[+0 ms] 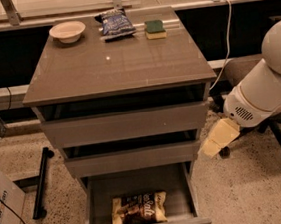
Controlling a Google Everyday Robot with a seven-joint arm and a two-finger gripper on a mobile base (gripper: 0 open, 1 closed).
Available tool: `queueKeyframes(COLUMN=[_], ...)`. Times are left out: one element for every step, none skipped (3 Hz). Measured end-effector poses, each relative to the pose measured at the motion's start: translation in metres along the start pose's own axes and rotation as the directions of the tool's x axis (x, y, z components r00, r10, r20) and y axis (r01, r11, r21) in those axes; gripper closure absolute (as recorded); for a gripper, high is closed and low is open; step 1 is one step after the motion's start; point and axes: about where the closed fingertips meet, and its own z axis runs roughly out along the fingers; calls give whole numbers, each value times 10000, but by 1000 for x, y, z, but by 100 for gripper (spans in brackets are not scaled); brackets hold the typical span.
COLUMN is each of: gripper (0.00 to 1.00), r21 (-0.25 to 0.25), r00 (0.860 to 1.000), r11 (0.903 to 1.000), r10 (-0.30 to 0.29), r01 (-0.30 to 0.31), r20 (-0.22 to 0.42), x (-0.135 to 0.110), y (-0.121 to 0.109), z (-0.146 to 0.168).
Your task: Pick brown chip bag from bottom drawer and place on counter
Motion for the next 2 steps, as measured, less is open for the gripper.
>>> queueKeyframes(gripper=[0,0], r21=[-77,-166], r00=[9990,9908], r11=[9990,9910], r10=[445,1331], r01=[-444,-1328], r20=[72,230], x=[-7,-12], y=[-1,-3], z=[34,80])
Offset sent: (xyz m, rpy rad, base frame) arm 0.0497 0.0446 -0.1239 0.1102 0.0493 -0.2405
